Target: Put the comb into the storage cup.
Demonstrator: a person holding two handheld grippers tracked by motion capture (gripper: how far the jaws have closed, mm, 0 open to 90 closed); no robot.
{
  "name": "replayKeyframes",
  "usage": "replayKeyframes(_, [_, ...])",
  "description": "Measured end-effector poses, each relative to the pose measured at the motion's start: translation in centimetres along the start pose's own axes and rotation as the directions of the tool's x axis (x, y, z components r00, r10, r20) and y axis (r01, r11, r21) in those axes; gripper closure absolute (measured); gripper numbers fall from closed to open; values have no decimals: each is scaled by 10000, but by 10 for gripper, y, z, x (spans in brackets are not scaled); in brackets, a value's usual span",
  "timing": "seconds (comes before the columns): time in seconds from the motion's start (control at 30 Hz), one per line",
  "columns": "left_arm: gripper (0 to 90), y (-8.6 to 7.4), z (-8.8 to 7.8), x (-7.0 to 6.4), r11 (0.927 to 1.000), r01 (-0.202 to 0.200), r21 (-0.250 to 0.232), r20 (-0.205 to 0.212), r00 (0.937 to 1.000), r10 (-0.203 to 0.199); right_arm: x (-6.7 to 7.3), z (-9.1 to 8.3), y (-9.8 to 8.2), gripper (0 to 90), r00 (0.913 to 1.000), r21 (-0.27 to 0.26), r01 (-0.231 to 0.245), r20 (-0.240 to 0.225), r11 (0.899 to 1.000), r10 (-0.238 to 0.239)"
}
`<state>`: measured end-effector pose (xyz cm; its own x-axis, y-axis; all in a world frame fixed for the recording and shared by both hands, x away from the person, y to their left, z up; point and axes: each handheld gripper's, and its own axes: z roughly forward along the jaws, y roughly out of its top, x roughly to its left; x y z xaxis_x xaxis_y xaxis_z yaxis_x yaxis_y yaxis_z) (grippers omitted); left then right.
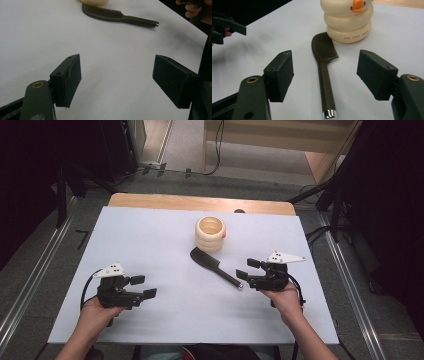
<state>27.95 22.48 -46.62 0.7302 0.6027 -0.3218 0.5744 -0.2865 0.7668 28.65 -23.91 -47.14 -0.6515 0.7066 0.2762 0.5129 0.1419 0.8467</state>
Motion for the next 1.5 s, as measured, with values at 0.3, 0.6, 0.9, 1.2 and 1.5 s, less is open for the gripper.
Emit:
replayKeyframes(0.3, [235,0,0,0,10000,-12,53,-16,10000,12,3,-17,-8,255,9999,-122,124,37,9998,-124])
replayKeyframes(0.6, [235,0,0,0,10000,-13,68,-18,10000,13,5,-34,-17,238,9999,-365,150,23,9992,-150])
replayKeyframes(0.9, [235,0,0,0,10000,-26,62,3,10000,26,7,-45,-25,232,10000,-431,80,15,9990,-79])
replayKeyframes(1.2, [235,0,0,0,10000,-15,62,1,10000,15,11,-53,-36,225,10000,-354,-19,15,9994,20])
replayKeyframes(1.5, [235,0,1,0,10000,-6,56,2,10000,6,12,-59,-42,225,9999,-411,-133,4,9991,133])
